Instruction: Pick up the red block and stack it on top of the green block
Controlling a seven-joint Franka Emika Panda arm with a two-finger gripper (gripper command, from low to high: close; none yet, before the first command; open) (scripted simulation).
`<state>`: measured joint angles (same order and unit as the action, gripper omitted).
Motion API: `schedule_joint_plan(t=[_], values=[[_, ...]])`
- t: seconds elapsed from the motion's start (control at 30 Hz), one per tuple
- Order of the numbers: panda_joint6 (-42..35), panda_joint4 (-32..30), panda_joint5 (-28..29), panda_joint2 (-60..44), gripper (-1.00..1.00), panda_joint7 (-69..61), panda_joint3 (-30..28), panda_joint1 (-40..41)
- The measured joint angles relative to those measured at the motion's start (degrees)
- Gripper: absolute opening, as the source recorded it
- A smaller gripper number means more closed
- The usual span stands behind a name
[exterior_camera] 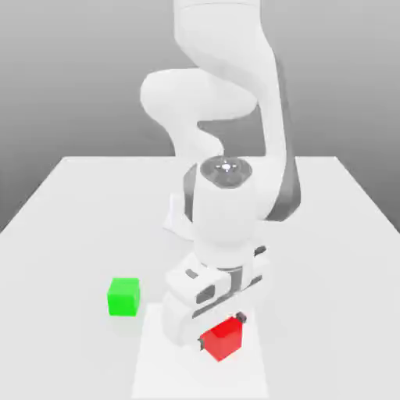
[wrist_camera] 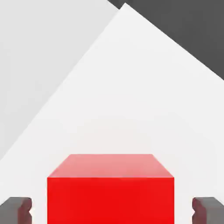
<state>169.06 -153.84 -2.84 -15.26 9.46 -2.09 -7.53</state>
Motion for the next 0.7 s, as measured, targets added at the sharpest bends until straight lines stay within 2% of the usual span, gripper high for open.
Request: schedule_joint_plan(t=[0.13, 0.33, 0.53, 0.7], values=[[0.0, 0.0, 0.0, -0.1, -1.0, 0.0, 0.1, 0.1], [-9.2, -1.7, 2.4, 10.9, -1.0, 1.7, -1.0, -0.1], [-13.0, -6.6, 8.8, 19.9, -1.0, 5.0, -5.5, 9.0], [-15.0, -11.2, 11.7, 26.6, -1.0, 5.9, -9.7, 15.3]])
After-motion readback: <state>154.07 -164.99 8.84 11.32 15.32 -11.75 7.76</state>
